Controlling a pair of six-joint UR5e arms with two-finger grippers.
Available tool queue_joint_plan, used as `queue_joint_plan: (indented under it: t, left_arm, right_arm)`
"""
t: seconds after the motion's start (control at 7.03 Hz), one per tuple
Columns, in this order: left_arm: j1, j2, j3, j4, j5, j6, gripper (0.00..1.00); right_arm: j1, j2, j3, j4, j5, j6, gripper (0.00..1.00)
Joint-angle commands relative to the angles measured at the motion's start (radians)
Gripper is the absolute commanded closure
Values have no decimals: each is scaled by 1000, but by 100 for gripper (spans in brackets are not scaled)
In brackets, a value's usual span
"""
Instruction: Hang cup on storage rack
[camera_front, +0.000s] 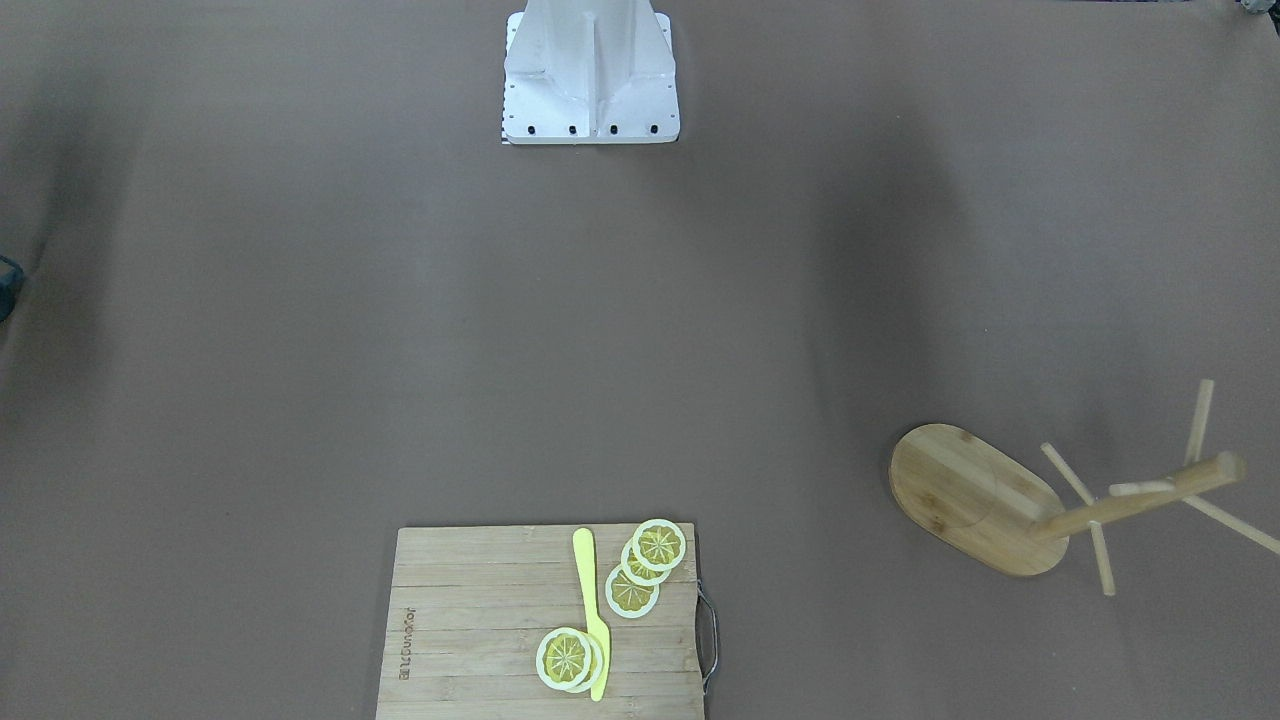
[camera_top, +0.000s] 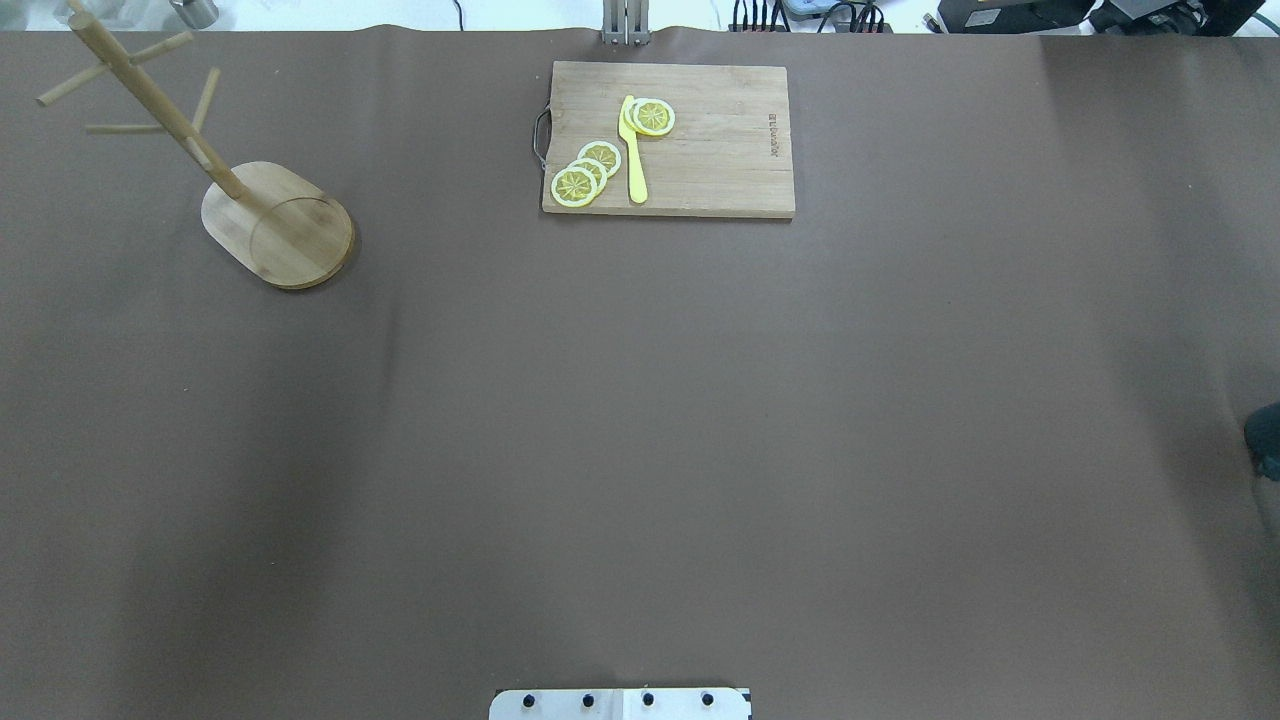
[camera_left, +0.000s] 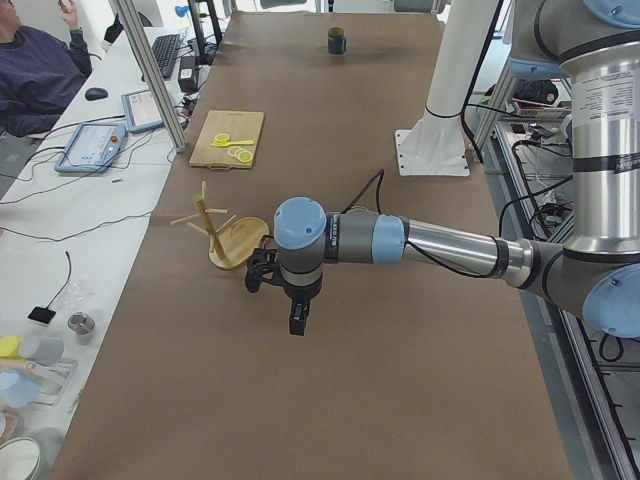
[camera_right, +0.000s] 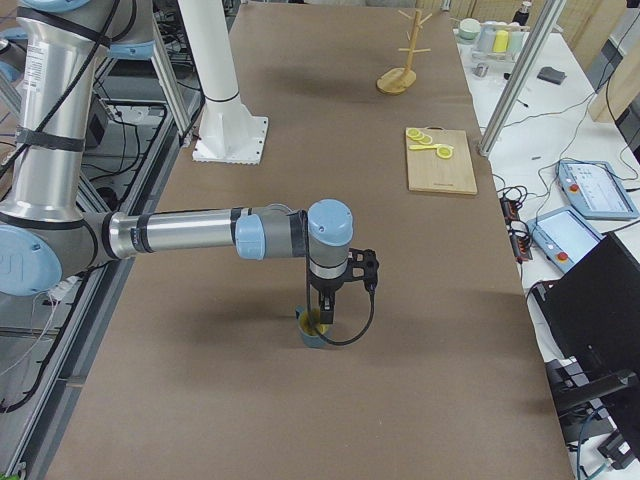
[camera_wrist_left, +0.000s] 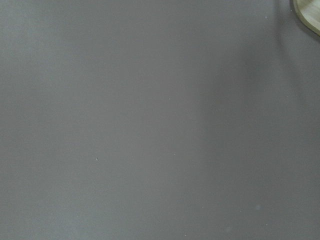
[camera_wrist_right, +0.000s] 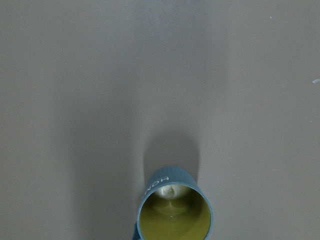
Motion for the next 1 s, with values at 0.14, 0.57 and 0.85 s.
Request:
queue_joint_plan:
  t: [0.14, 0.57, 0.85]
  left_arm:
    - [-1, -9, -15, -2, -2, 0, 1]
    - [-1, 0, -49, -5, 9, 2, 1]
    - [-4, -12, -50, -3, 8, -3, 1]
  right_arm:
    - [0, 1, 6, 0, 7, 0, 0]
    - [0, 10, 15, 2, 7, 2, 0]
    - [0, 12, 26, 2, 9, 8, 0]
